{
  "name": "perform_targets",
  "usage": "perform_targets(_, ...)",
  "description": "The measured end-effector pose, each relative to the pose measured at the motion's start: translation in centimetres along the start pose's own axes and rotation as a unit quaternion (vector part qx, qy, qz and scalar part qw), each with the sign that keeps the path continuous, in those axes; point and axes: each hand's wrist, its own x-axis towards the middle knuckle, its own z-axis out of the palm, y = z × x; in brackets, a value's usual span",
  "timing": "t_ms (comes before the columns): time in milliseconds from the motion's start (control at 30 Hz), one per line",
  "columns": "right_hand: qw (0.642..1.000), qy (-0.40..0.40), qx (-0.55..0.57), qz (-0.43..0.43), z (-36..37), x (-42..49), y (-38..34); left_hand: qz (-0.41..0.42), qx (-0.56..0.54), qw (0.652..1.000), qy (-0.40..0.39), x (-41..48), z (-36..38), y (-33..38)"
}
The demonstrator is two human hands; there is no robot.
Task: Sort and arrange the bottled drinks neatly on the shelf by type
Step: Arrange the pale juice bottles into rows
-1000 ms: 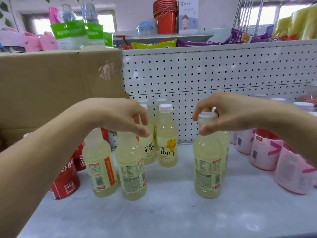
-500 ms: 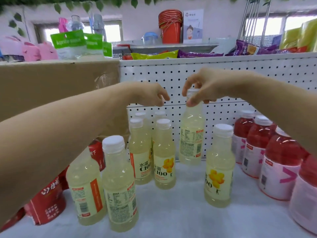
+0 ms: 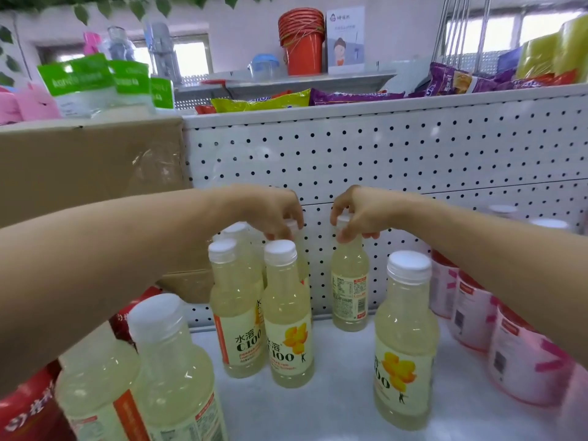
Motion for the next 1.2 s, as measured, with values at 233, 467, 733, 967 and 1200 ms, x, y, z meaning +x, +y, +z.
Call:
perform_targets(233,0.995,0.010,-0.090,0.034,-0.8,-0.1,-0.5,0.028,-0.008,0.999,0.020,1.9,0.2,1.3)
perform_targets(467,0.988,0.050,-0.145,0.033,-0.1,-0.5,0.0,0.028,-0.005,0.999,0.029,2.6,0.3,1.8)
perform_targets(733,0.985,0.087,-0.149,0.029,-0.2,-1.1,0.6,-0.030,0.003,0.995,0.090,2.5,1.0,2.6)
perform_targets(967,0.997,0.015,-0.079,-0.002,-1.1,-1.9,0.8,0.063,-0.043,0.997,-0.003,1.2,-0.2,1.4)
perform_targets(1200,0.996,0.049,-0.077,-0.016,-0.6,-1.7,1.1,-0.004,0.013,0.994,0.111,2.7,1.3,2.3)
